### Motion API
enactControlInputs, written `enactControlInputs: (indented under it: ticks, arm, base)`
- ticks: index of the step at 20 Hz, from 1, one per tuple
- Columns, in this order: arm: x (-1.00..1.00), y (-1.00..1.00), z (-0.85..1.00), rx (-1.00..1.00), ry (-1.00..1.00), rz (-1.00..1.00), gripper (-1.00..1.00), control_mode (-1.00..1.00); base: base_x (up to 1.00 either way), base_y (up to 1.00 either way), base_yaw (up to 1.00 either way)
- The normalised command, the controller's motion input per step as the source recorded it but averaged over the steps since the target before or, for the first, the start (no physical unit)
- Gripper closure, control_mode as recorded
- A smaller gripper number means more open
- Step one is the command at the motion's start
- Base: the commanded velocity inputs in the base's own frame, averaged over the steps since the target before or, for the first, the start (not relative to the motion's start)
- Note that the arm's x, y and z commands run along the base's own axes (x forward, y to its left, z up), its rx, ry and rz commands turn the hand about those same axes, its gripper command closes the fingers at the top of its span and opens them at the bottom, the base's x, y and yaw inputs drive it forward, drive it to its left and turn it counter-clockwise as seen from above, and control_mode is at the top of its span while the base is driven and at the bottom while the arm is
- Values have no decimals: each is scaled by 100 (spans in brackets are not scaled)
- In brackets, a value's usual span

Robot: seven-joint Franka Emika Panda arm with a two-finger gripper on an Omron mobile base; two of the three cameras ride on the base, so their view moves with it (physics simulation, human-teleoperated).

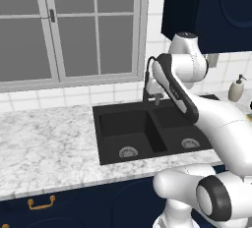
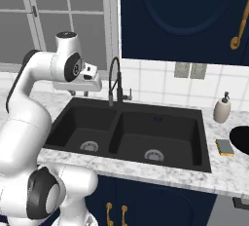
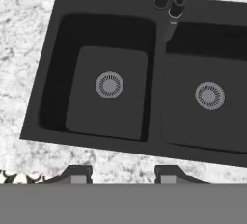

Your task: Pick the pan and sponge and place them into the sink. Then turn on the water.

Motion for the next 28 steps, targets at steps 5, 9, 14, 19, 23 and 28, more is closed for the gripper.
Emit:
enactControlInputs:
  ticks: [5,9,14,19,23,28]
  arm:
    - [-44,0,-3,0,-2,0,-100,-100]
    - [-65,0,-27,0,0,0,-100,-100]
    - [-47,0,-20,0,0,0,-100,-100]
    - [-30,-5,-3,0,0,0,-100,-100]
    - [-13,-14,0,1,0,0,-100,-100]
    - [0,0,0,0,0,0,-100,100]
  base:
    - [0,0,0]
    - [0,0,0]
    - [0,0,0]
    - [0,0,0]
    - [0,0,0]
    - [-15,-36,0]
